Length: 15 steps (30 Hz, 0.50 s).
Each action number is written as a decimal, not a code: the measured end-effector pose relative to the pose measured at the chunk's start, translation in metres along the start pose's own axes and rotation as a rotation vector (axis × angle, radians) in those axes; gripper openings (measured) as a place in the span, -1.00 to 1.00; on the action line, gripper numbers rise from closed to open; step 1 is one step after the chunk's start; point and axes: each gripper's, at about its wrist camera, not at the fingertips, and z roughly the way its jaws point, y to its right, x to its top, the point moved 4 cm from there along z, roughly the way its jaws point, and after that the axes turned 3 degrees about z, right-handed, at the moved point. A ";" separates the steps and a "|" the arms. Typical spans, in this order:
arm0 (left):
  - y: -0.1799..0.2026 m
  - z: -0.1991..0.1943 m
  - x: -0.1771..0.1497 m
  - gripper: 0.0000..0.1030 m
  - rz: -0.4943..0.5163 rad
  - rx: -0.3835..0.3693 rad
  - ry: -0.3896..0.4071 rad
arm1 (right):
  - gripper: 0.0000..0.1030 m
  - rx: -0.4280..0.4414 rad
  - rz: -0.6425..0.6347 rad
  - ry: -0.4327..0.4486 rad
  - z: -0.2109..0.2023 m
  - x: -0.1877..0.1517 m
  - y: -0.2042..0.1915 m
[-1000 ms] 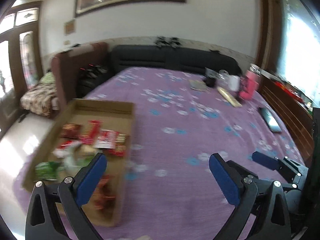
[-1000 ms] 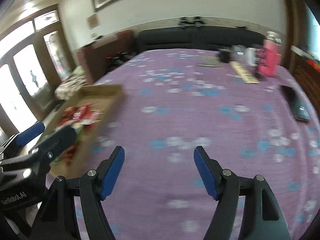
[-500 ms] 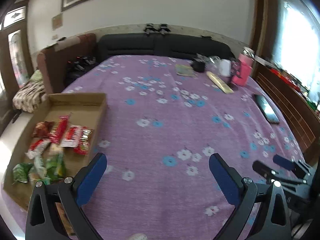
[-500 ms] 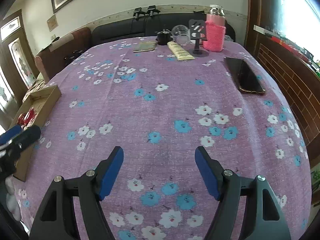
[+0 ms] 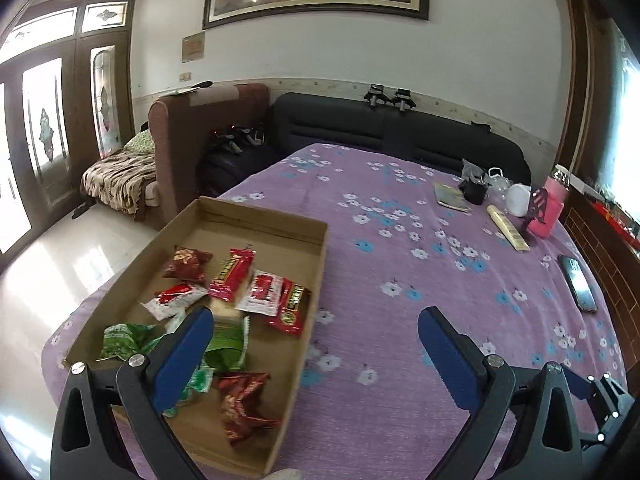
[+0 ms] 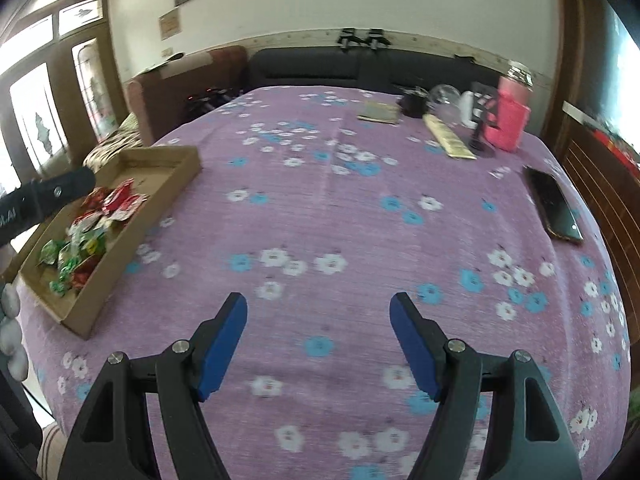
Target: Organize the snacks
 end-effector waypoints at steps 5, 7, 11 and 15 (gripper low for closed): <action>-0.009 -0.002 -0.002 1.00 -0.011 -0.006 0.002 | 0.42 0.016 -0.024 -0.001 0.000 0.001 -0.017; -0.011 -0.002 -0.002 1.00 -0.011 -0.011 0.001 | 0.42 0.020 -0.036 -0.003 0.000 0.001 -0.024; -0.014 -0.001 -0.003 1.00 -0.015 -0.011 -0.001 | 0.42 0.022 -0.041 -0.006 0.000 0.001 -0.028; -0.015 -0.001 -0.003 1.00 -0.018 -0.012 -0.004 | 0.42 0.022 -0.041 -0.009 0.001 0.001 -0.030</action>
